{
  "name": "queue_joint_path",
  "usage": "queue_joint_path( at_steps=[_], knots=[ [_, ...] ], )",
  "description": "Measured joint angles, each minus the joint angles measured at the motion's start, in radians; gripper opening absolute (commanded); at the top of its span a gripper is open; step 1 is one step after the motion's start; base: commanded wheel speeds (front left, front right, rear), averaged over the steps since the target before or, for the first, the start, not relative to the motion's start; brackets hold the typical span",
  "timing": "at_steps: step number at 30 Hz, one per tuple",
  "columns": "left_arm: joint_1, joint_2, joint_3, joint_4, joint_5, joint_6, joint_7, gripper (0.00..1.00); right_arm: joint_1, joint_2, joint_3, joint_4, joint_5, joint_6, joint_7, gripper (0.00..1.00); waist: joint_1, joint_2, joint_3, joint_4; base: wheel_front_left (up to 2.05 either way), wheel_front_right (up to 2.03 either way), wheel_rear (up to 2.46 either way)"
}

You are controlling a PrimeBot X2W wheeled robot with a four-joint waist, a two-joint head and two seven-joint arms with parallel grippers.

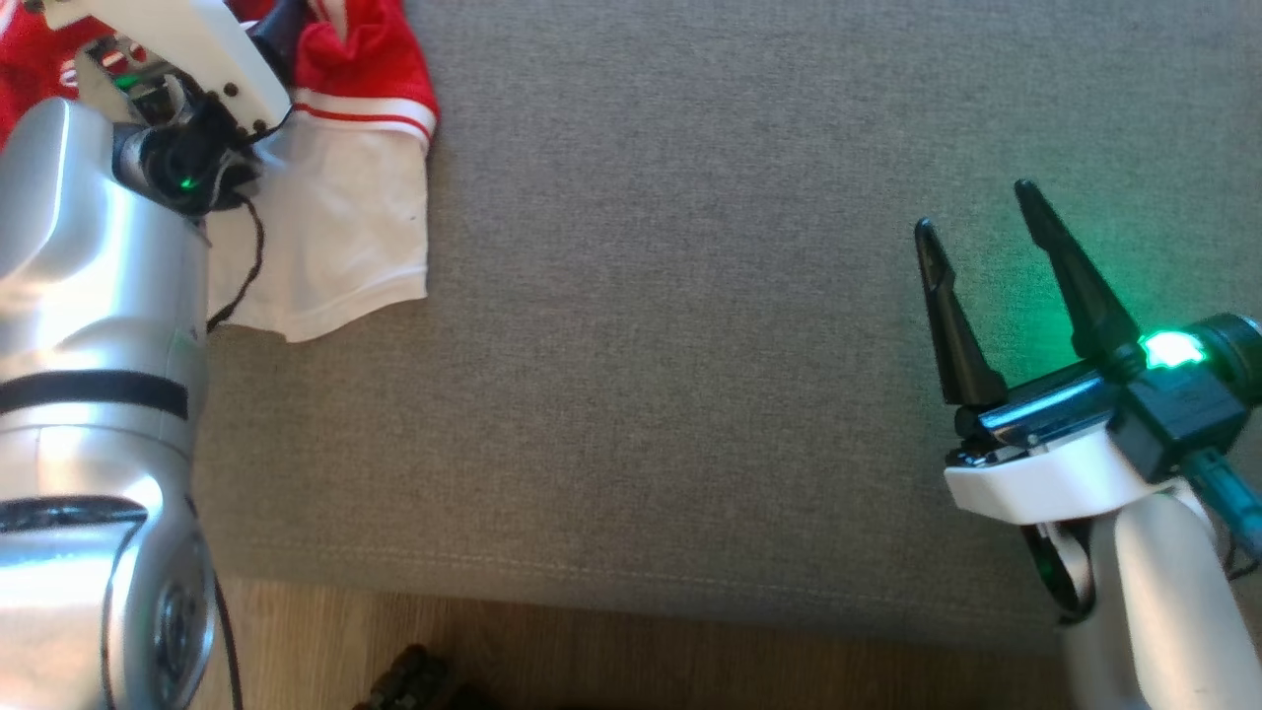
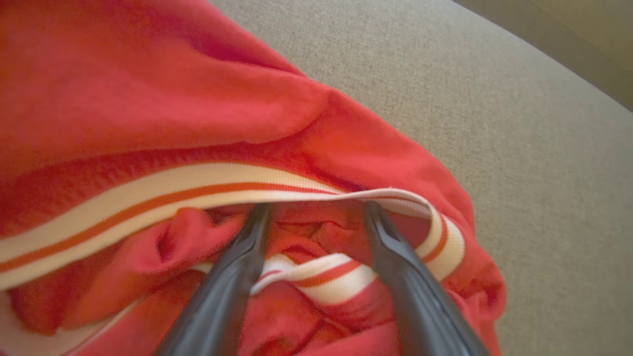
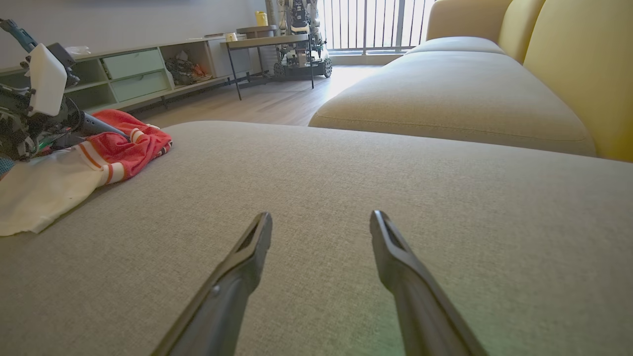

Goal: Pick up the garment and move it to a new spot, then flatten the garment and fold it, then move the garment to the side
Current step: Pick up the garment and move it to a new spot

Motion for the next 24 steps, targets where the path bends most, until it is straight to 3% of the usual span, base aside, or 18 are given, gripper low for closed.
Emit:
queue_joint_path(
  at_steps=[4, 6, 15, 19, 24],
  knots=[
    [-0.032, 0.004, -0.012, 0.040, 0.016, 0.000, -0.035, 1.00, -0.002, 0.000, -0.016, -0.007, 0.016, 0.000, 0.000, 1.00, 0.0000, 0.0000, 0.011, -0.014, 0.00, 0.00, 0.00],
    [-0.034, 0.007, -0.024, 0.054, 0.024, 0.000, -0.061, 0.00, -0.002, 0.000, -0.016, -0.007, 0.023, 0.000, 0.000, 1.00, 0.0000, 0.0000, 0.008, -0.019, 0.00, 0.00, 0.00],
    [-0.026, 0.050, -0.063, 0.049, 0.052, 0.000, -0.336, 0.00, -0.001, 0.000, 0.005, 0.013, 0.078, 0.000, 0.000, 1.00, 0.0000, 0.0000, -0.060, -0.040, 0.00, 0.00, 0.00],
    [-0.031, 0.058, -0.094, 0.022, 0.060, -0.001, -0.392, 0.00, 0.005, 0.000, 0.009, 0.024, 0.097, 0.000, 0.000, 1.00, 0.0000, 0.0000, -0.101, -0.047, 0.00, 0.00, 0.00],
    [-0.031, 0.060, -0.202, -0.082, 0.056, -0.001, -0.415, 0.00, 0.027, 0.000, 0.023, 0.029, 0.129, 0.000, 0.000, 1.00, -0.0001, 0.0000, -0.185, -0.067, 0.00, 0.00, 0.00]
  ],
)
